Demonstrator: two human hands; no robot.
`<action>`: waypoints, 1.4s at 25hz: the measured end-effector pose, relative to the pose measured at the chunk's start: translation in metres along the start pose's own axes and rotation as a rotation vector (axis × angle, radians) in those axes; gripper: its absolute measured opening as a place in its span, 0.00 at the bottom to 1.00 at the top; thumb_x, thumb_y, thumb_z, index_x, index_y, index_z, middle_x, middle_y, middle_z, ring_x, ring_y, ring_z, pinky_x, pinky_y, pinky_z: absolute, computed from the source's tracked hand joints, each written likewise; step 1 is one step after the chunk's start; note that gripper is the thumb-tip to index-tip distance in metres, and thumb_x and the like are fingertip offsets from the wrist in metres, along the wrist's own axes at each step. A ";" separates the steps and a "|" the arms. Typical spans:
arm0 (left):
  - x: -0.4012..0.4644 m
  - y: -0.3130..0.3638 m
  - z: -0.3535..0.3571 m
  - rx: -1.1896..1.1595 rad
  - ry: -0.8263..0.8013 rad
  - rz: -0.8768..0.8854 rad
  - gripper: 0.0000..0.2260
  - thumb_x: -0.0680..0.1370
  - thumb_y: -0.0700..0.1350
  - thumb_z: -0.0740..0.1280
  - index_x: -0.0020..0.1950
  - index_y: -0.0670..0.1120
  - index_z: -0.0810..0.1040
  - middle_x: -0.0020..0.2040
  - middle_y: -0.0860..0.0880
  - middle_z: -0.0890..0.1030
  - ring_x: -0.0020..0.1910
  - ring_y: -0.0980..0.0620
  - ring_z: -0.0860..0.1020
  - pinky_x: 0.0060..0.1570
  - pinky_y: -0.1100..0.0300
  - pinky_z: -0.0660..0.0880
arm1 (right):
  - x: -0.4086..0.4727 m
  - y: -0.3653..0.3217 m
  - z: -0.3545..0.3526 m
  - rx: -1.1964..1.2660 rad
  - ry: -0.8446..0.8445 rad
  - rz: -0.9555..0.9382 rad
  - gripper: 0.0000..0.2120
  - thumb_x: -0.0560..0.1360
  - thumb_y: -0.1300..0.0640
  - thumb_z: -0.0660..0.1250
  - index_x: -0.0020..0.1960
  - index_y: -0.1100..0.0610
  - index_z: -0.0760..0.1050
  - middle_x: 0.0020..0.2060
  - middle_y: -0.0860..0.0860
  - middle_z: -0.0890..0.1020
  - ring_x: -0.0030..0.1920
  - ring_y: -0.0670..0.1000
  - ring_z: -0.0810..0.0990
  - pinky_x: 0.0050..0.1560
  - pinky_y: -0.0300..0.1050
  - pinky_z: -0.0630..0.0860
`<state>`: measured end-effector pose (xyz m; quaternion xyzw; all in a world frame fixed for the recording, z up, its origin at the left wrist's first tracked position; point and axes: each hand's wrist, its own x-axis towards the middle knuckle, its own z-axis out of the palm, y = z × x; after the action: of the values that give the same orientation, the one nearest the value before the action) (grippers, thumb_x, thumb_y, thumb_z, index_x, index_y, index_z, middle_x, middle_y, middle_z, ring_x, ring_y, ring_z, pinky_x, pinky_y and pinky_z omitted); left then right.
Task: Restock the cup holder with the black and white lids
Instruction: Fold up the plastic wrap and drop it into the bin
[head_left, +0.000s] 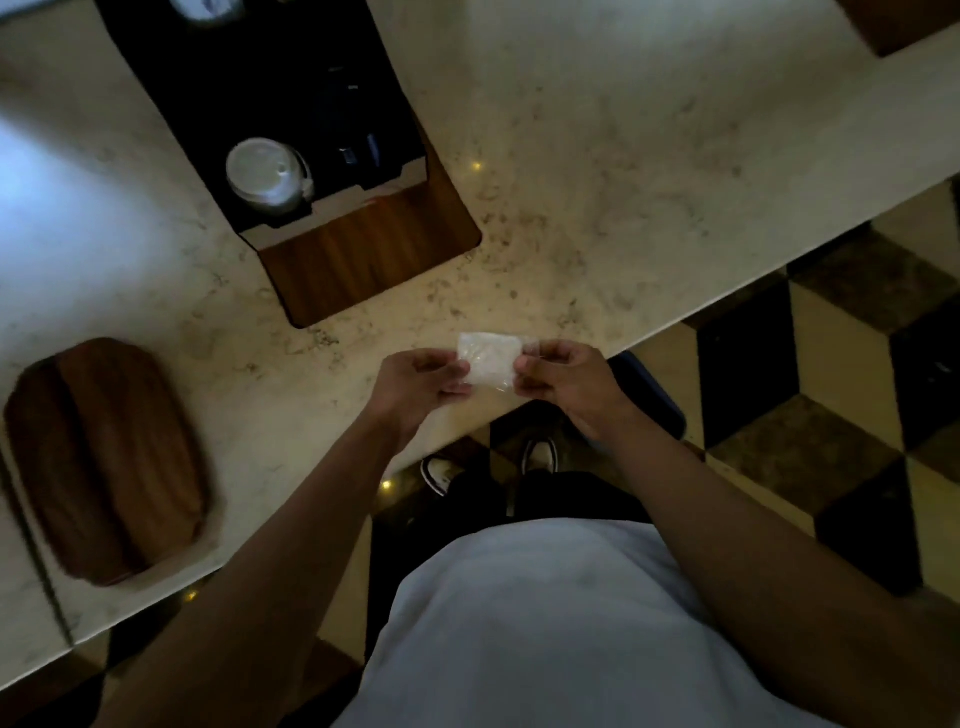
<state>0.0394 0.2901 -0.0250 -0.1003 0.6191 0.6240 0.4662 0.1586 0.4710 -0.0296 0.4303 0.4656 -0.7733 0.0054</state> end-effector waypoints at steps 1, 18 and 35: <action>0.001 0.000 0.006 0.008 -0.015 -0.003 0.09 0.75 0.34 0.74 0.54 0.33 0.82 0.50 0.36 0.85 0.46 0.40 0.85 0.49 0.50 0.83 | -0.004 0.000 -0.006 0.027 0.015 -0.002 0.06 0.71 0.66 0.75 0.46 0.63 0.80 0.35 0.56 0.84 0.36 0.54 0.84 0.42 0.48 0.83; 0.000 -0.029 0.207 0.401 -0.034 0.008 0.09 0.76 0.34 0.73 0.55 0.34 0.82 0.49 0.35 0.85 0.39 0.46 0.85 0.41 0.59 0.82 | -0.046 0.002 -0.194 0.401 0.099 0.017 0.04 0.75 0.66 0.70 0.49 0.61 0.82 0.39 0.57 0.85 0.41 0.54 0.86 0.45 0.49 0.83; 0.140 -0.157 0.368 0.884 -0.199 -0.217 0.06 0.77 0.35 0.71 0.45 0.45 0.81 0.38 0.45 0.84 0.37 0.53 0.84 0.39 0.61 0.82 | 0.005 0.075 -0.356 0.470 0.586 0.210 0.05 0.77 0.67 0.67 0.49 0.60 0.78 0.35 0.56 0.83 0.34 0.51 0.82 0.46 0.47 0.83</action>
<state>0.2404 0.6414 -0.1516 0.1042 0.7639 0.2543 0.5839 0.4214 0.6887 -0.1560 0.6677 0.2108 -0.6986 -0.1472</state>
